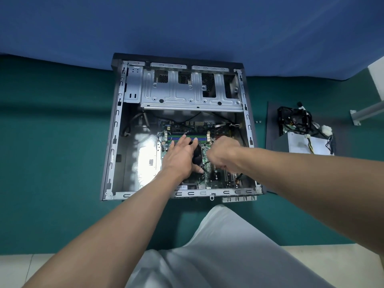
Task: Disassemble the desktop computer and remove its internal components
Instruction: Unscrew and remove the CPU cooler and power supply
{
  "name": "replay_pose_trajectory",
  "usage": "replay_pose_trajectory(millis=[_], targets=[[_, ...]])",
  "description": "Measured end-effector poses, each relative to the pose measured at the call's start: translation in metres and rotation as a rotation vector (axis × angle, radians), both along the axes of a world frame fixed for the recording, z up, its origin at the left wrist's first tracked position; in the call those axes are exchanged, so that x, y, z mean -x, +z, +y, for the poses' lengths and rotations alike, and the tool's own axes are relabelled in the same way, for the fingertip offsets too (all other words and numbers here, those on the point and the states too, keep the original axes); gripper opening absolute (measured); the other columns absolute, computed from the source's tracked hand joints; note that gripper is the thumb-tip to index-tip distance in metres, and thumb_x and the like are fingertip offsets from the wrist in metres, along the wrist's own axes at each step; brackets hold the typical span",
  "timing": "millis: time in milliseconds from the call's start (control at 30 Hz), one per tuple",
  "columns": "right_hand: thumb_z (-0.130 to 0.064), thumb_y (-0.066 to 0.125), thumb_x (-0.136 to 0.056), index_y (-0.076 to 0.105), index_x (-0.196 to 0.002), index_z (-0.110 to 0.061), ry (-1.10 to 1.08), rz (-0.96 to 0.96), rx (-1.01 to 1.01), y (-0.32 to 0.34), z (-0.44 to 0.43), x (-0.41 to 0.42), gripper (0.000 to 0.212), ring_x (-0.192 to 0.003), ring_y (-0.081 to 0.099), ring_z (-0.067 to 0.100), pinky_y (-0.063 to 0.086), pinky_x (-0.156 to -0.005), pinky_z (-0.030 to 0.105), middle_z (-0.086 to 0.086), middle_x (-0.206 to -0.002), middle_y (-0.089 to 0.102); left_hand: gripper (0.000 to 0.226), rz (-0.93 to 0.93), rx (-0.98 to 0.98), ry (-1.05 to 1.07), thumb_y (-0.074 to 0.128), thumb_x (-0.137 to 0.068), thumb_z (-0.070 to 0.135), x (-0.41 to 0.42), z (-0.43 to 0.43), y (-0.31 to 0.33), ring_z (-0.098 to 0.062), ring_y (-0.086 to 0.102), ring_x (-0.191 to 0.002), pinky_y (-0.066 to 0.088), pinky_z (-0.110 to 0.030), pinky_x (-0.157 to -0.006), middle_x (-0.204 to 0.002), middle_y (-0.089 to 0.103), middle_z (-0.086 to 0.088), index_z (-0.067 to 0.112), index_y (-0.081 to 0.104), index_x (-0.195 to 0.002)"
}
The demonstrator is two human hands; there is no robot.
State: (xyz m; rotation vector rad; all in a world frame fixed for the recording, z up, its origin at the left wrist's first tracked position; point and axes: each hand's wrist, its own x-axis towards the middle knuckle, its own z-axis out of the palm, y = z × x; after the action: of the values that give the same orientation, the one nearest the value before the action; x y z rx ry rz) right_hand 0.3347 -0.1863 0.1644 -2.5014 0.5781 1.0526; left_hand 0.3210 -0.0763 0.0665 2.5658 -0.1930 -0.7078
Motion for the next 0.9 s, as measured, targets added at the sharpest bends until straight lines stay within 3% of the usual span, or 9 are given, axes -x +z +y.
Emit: replay_pose_trajectory(millis=[100, 167, 233, 333, 500, 633, 700, 800, 900], targets=[[-0.015, 0.053, -0.090, 0.056, -0.093, -0.012, 0.797, -0.120, 0.189, 0.009, -0.001, 0.005, 0.006, -0.084, 0.058, 0.027, 0.048, -0.064, 0.032, 0.012, -0.099, 0.061, 0.104, 0.004, 0.003, -0.009, 0.078, -0.074, 0.043, 0.000, 0.001, 0.002, -0.016, -0.001, -0.149, -0.004, -0.037, -0.119, -0.161, 0.016, -0.004, 0.017, 0.017, -0.154], [-0.019, 0.047, -0.096, 0.060, -0.111, -0.017, 1.367, -0.214, 0.320, 0.008, -0.003, 0.010, 0.020, -0.079, 0.056, 0.028, 0.039, -0.057, 0.032, 0.007, -0.102, 0.063, 0.093, -0.017, -0.009, -0.014, 0.074, -0.082, 0.032, 0.001, 0.000, 0.002, -0.017, 0.000, -0.149, -0.003, -0.038, -0.120, -0.161, 0.016, -0.005, 0.017, 0.017, -0.154], [-0.021, 0.042, -0.099, 0.058, -0.121, -0.021, 1.647, -0.290, 0.362, 0.005, -0.001, 0.014, 0.027, -0.068, 0.046, 0.024, 0.030, -0.049, 0.030, 0.001, -0.098, 0.063, 0.081, -0.042, -0.008, -0.011, 0.065, -0.089, 0.020, 0.001, 0.000, 0.003, -0.017, 0.000, -0.149, -0.002, -0.038, -0.121, -0.161, 0.017, -0.005, 0.017, 0.018, -0.154], [-0.023, 0.044, -0.099, 0.062, -0.113, -0.017, 1.466, -0.323, 0.335, 0.003, 0.003, 0.016, 0.024, -0.072, 0.053, 0.025, 0.034, -0.055, 0.030, 0.003, -0.100, 0.065, 0.081, -0.041, 0.032, 0.005, 0.067, -0.087, 0.022, 0.002, 0.002, 0.003, -0.016, 0.002, -0.149, -0.002, -0.038, -0.120, -0.159, 0.022, -0.005, 0.018, 0.021, -0.154], [-0.023, 0.057, -0.087, 0.046, -0.064, -0.018, 0.529, -0.203, -0.023, 0.016, 0.002, 0.007, 0.026, -0.072, 0.051, 0.028, 0.039, -0.061, 0.029, 0.009, -0.083, 0.054, 0.099, -0.022, 0.040, -0.003, 0.081, -0.073, 0.038, 0.000, 0.002, 0.002, -0.017, 0.003, -0.149, -0.002, -0.039, -0.120, -0.155, 0.028, -0.003, 0.019, 0.026, -0.153], [-0.015, 0.051, -0.090, 0.059, -0.090, -0.001, -0.218, -0.158, -0.074, 0.006, 0.006, 0.002, 0.016, -0.078, 0.065, 0.028, 0.055, -0.064, 0.031, 0.014, -0.093, 0.062, 0.107, -0.013, 0.031, 0.013, 0.081, -0.070, 0.043, -0.001, 0.002, -0.001, -0.016, 0.001, -0.149, -0.004, -0.037, -0.119, -0.157, 0.024, -0.002, 0.016, 0.019, -0.153], [-0.010, 0.046, -0.094, 0.055, -0.096, 0.000, -0.455, 0.072, -0.197, 0.011, 0.002, -0.002, 0.013, -0.052, 0.058, 0.017, 0.047, -0.043, 0.022, 0.011, -0.076, 0.061, 0.108, -0.015, 0.026, 0.015, 0.081, -0.069, 0.043, 0.000, 0.002, -0.002, -0.016, 0.001, -0.149, -0.003, -0.037, -0.119, -0.157, 0.025, -0.002, 0.016, 0.019, -0.153], [-0.011, 0.045, -0.096, 0.055, -0.105, -0.002, -0.228, 0.143, -0.199, 0.010, -0.004, -0.005, 0.016, -0.047, 0.040, 0.010, 0.033, -0.036, 0.019, 0.004, -0.066, 0.049, 0.108, -0.011, 0.024, 0.011, 0.081, -0.069, 0.044, 0.000, 0.001, -0.002, -0.016, 0.001, -0.149, -0.003, -0.038, -0.119, -0.157, 0.024, -0.002, 0.016, 0.019, -0.153], [-0.012, 0.050, -0.091, 0.055, -0.097, -0.006, 0.347, -0.041, 0.042, 0.009, -0.005, 0.003, 0.009, -0.069, 0.055, 0.020, 0.043, -0.052, 0.023, 0.008, -0.088, 0.061, 0.108, -0.001, 0.017, 0.008, 0.080, -0.070, 0.044, 0.000, 0.001, -0.001, -0.016, 0.000, -0.149, -0.004, -0.037, -0.118, -0.159, 0.022, -0.003, 0.016, 0.018, -0.154]])
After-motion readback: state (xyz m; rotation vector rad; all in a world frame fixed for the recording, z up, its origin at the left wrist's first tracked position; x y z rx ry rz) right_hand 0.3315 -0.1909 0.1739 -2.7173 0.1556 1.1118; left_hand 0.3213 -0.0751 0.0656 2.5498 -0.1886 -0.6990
